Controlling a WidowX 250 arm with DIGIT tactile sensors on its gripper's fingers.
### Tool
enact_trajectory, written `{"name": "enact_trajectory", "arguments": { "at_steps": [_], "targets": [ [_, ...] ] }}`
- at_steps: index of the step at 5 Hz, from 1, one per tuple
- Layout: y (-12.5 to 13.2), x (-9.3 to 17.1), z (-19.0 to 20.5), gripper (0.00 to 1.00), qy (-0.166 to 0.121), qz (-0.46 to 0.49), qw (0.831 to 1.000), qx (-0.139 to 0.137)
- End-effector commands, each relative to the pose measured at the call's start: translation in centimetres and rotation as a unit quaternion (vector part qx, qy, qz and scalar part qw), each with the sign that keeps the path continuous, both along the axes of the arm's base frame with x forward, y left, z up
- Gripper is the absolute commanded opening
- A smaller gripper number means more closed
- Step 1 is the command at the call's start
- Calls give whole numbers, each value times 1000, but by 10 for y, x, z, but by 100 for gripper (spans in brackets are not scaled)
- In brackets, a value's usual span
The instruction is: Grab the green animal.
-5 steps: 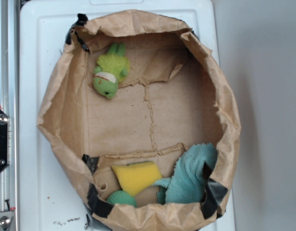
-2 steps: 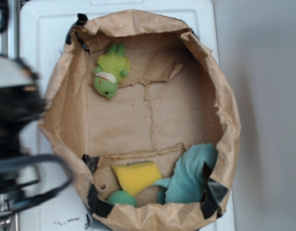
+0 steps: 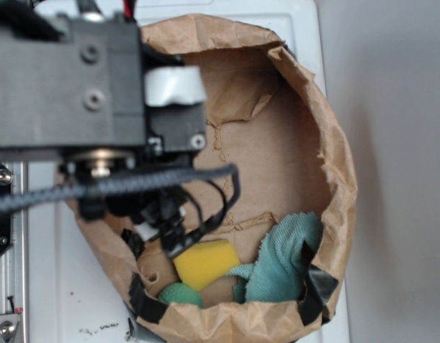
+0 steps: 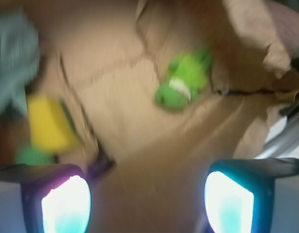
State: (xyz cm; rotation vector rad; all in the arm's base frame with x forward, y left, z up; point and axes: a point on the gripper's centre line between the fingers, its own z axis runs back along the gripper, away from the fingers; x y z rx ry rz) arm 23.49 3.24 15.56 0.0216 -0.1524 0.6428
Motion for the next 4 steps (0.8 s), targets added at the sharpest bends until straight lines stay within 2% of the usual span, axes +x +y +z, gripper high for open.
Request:
{"name": "enact_trajectory", "arguments": {
  "at_steps": [1, 2, 3, 4],
  "targets": [
    [21, 20, -18, 100, -88, 169, 982, -20],
    [28, 37, -30, 100, -99, 207, 973, -6],
    [44, 58, -43, 100, -93, 270, 958, 5],
    [63, 74, -52, 100, -69, 301, 951, 19]
  ]
}}
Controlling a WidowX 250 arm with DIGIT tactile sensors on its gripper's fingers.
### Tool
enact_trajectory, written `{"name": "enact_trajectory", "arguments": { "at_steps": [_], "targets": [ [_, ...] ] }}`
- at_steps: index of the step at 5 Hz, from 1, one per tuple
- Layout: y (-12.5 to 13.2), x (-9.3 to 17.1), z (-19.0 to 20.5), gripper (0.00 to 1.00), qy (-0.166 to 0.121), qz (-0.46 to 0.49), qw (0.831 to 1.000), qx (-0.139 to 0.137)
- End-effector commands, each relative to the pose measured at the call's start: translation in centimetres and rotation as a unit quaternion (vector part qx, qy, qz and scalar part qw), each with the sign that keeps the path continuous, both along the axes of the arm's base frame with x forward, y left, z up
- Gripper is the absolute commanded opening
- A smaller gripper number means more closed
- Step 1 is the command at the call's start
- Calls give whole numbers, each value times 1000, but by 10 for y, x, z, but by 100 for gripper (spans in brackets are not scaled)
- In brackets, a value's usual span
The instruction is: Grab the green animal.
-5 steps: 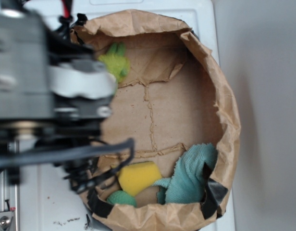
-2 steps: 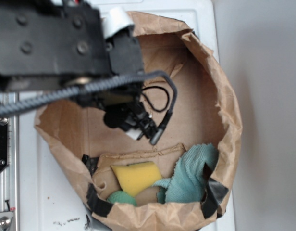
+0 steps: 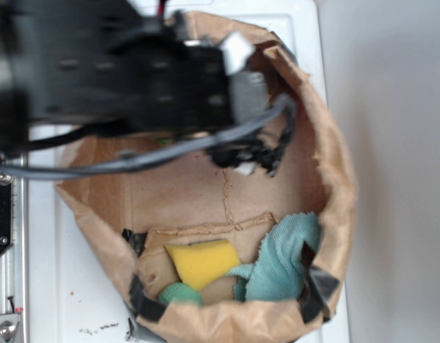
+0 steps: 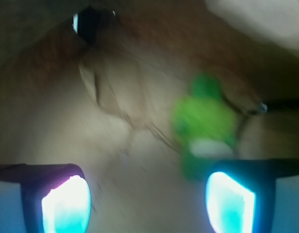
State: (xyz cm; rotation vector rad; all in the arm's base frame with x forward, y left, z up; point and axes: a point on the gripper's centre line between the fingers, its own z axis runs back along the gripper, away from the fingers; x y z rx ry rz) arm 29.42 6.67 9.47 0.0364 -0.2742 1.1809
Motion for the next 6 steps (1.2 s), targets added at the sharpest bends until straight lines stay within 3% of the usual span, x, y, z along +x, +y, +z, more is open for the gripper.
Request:
{"name": "enact_trajectory", "arguments": {
  "at_steps": [1, 3, 4, 6],
  "targets": [
    [36, 7, 7, 100, 2, 33, 999, 24],
    [44, -13, -11, 100, 34, -5, 997, 63],
    [44, -23, 0, 100, 54, -50, 995, 70],
    [44, -23, 0, 100, 54, -50, 995, 70]
  ]
}}
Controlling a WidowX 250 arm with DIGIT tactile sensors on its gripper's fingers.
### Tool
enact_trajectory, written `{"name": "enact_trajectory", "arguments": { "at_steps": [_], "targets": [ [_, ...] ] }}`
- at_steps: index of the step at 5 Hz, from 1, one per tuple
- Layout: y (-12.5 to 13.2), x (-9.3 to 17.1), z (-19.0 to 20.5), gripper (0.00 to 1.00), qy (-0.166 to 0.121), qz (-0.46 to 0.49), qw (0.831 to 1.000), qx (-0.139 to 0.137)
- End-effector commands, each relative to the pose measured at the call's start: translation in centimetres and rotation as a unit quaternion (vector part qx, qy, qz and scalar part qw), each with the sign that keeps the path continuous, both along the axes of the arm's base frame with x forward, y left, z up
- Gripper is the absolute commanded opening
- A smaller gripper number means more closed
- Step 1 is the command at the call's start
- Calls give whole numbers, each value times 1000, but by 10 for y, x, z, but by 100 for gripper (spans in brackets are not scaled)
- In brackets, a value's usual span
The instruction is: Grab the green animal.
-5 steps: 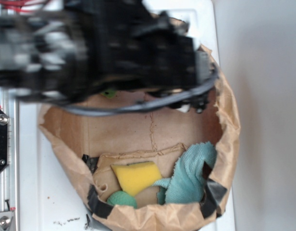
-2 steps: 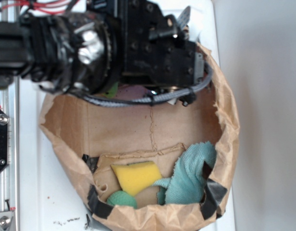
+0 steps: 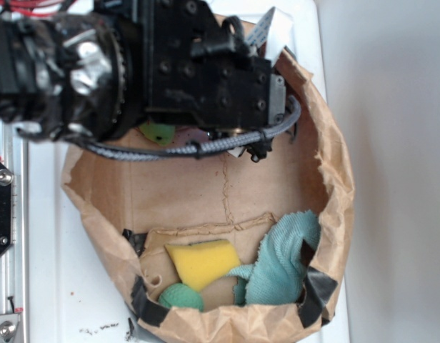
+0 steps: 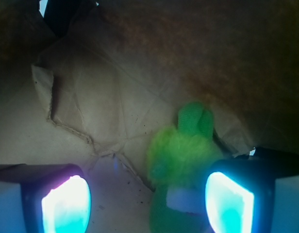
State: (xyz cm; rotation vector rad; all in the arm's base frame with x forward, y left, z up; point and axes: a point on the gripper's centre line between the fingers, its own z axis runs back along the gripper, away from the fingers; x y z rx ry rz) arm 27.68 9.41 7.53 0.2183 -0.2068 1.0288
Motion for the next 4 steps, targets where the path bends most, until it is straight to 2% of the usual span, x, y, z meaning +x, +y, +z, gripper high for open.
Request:
{"name": "enact_trajectory", "arguments": {
  "at_steps": [1, 2, 3, 4],
  "targets": [
    [16, -6, 19, 100, -27, 10, 1000, 7],
    [16, -6, 19, 100, -27, 10, 1000, 7],
    [18, -24, 17, 100, -20, -3, 1000, -1],
    [20, -31, 10, 100, -30, -11, 999, -2]
  ]
}}
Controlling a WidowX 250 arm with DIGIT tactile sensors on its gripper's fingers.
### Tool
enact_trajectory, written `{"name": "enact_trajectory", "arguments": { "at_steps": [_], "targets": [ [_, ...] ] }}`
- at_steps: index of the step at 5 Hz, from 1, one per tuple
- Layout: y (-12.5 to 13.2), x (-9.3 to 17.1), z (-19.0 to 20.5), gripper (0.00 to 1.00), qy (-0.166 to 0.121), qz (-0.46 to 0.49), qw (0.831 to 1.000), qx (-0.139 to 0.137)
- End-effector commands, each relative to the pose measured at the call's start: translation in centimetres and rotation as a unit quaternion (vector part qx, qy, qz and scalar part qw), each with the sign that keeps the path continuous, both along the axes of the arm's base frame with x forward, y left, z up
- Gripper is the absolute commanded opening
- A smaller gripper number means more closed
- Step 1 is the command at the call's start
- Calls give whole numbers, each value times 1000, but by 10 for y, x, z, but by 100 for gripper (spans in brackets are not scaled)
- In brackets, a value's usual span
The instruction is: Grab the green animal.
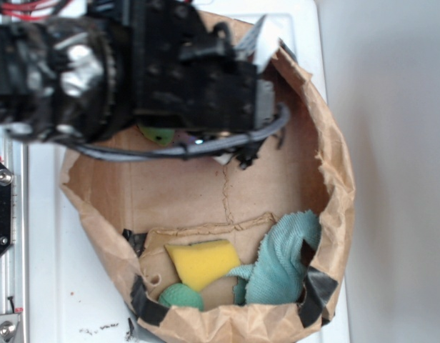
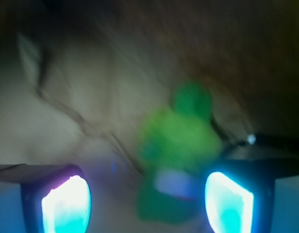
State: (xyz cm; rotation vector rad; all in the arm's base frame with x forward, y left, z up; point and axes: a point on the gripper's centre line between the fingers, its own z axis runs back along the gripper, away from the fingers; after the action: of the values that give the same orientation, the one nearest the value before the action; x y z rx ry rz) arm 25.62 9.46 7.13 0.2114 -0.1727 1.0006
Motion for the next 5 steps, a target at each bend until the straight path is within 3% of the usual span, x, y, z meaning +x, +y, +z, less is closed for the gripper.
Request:
{"name": "enact_trajectory", "arguments": {
  "at_steps": [1, 3, 4, 5],
  "targets": [
    [25, -17, 13, 100, -49, -15, 999, 8],
    [37, -11, -14, 100, -68, -23, 997, 6],
    [31, -1, -33, 100, -93, -40, 995, 18],
    [30, 3, -50, 100, -102, -53, 992, 47]
  ]
}}
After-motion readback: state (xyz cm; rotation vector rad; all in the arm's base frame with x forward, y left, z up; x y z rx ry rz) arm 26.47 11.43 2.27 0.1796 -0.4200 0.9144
